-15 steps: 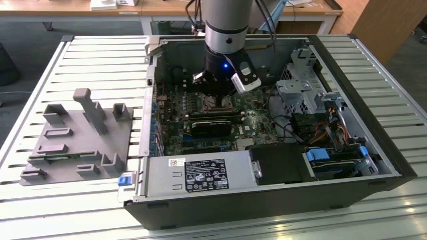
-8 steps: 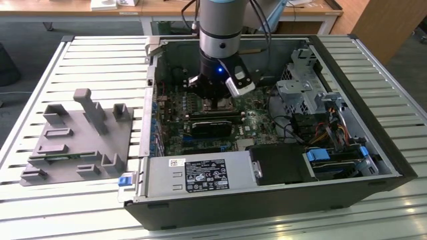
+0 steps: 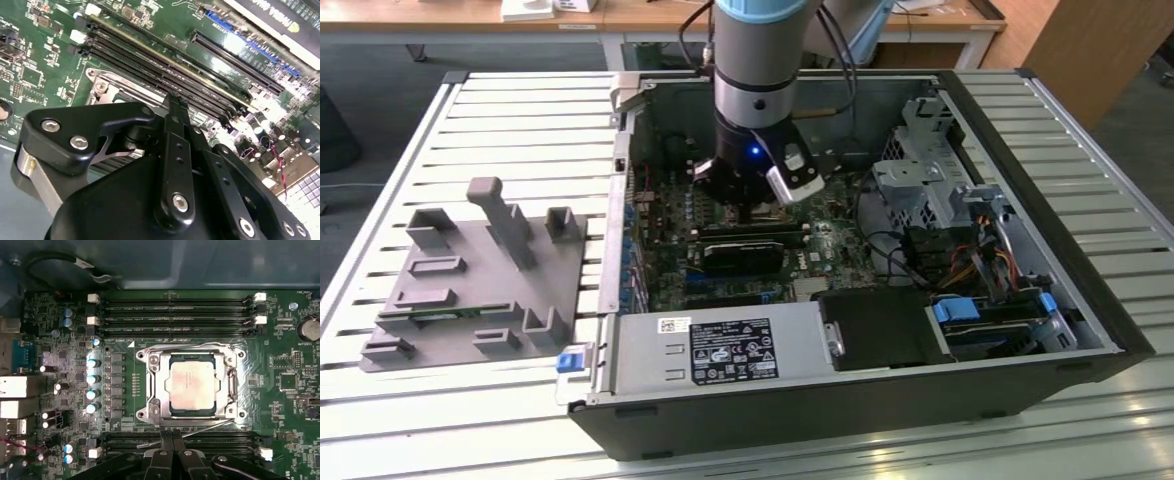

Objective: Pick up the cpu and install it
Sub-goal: 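Install the second cpu locking lever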

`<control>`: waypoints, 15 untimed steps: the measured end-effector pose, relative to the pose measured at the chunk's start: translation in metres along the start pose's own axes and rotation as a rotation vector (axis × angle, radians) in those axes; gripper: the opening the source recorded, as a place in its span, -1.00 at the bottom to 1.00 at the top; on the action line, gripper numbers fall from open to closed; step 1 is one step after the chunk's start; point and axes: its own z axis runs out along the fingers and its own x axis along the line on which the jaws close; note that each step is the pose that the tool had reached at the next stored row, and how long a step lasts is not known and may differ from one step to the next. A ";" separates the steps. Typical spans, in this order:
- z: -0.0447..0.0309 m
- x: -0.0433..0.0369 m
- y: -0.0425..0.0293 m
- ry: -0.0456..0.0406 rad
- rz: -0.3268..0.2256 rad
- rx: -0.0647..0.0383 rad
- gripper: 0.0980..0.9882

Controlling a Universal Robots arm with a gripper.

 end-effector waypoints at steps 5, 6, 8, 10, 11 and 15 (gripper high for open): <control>0.0010 0.0044 -0.0080 0.0008 0.000 -0.035 -0.98; 0.0013 0.0058 -0.0085 0.0009 0.000 -0.041 -0.98; 0.0022 0.0091 -0.0090 0.0012 0.000 -0.052 -0.98; 0.0037 0.0124 -0.0095 0.0014 0.000 -0.061 -0.98; 0.0045 0.0133 -0.0097 0.0015 0.000 -0.065 -0.98; 0.0067 0.0152 -0.0118 0.0010 0.000 -0.091 -0.98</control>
